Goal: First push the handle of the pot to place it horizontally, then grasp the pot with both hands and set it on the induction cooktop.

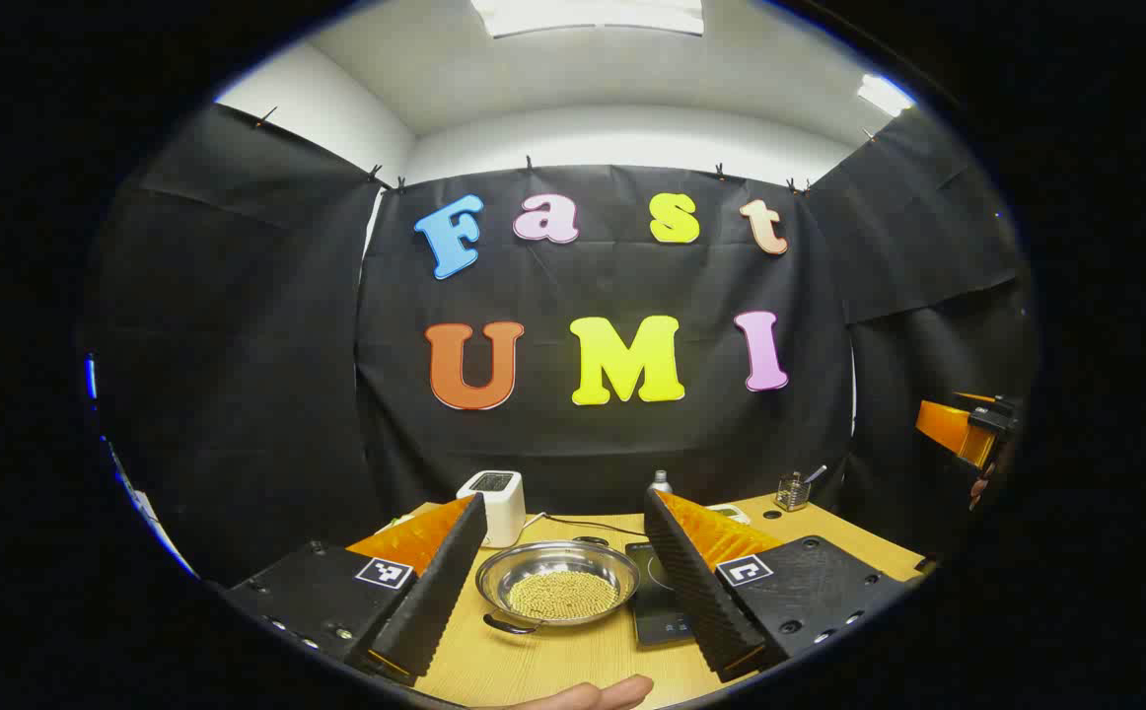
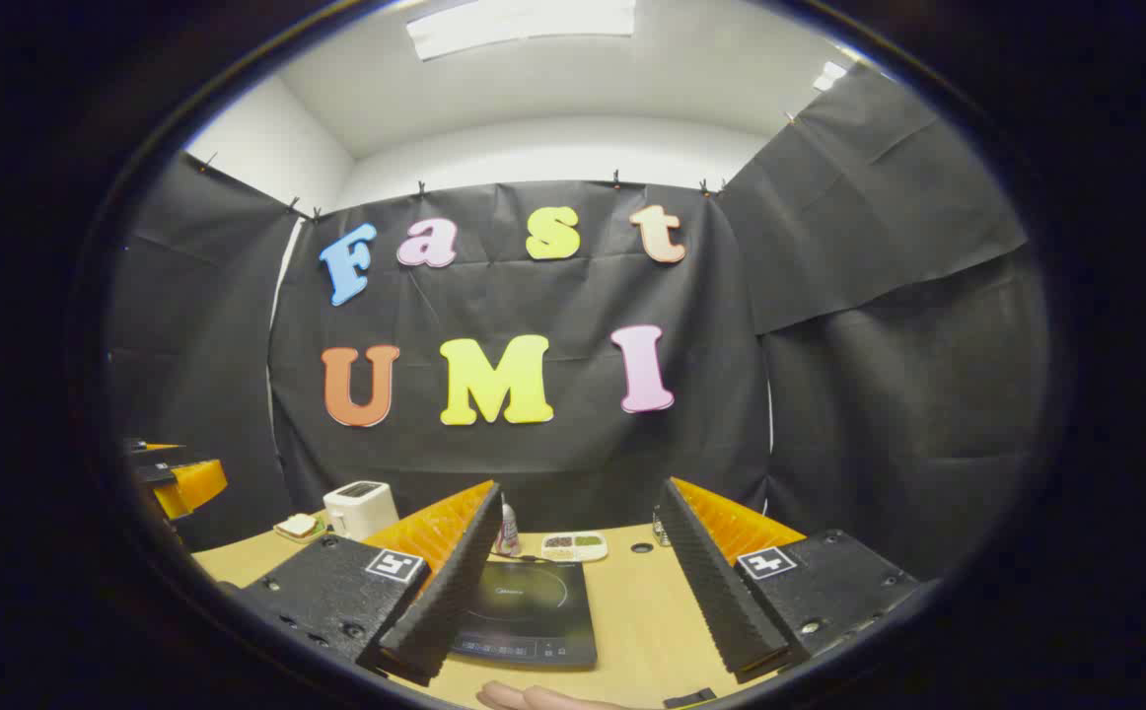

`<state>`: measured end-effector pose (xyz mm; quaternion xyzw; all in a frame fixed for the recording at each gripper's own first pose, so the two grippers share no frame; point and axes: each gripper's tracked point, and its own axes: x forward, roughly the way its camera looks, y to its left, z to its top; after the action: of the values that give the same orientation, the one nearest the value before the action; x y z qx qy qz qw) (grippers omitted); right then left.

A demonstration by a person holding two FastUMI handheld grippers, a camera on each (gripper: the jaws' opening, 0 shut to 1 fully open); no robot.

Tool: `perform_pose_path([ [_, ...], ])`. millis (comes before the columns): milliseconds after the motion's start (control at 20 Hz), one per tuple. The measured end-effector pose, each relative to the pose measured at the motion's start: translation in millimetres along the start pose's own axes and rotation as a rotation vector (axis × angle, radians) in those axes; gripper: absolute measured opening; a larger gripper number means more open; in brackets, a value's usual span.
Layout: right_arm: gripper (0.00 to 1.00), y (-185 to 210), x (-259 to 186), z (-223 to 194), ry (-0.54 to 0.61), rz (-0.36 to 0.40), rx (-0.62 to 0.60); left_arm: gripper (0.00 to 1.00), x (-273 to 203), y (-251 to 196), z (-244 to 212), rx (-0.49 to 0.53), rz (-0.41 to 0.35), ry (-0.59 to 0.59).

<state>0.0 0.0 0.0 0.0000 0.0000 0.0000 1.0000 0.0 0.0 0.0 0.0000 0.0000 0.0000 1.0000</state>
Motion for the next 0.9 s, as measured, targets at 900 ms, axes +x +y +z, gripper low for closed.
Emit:
perform_pose_path([
  [900, 0.95, 1.1, -14.5, 9.7, -0.025, 0.027, -0.004, 0.96, 14.6, -2.8, 7.3, -0.018, -0.012, -0.009],
])
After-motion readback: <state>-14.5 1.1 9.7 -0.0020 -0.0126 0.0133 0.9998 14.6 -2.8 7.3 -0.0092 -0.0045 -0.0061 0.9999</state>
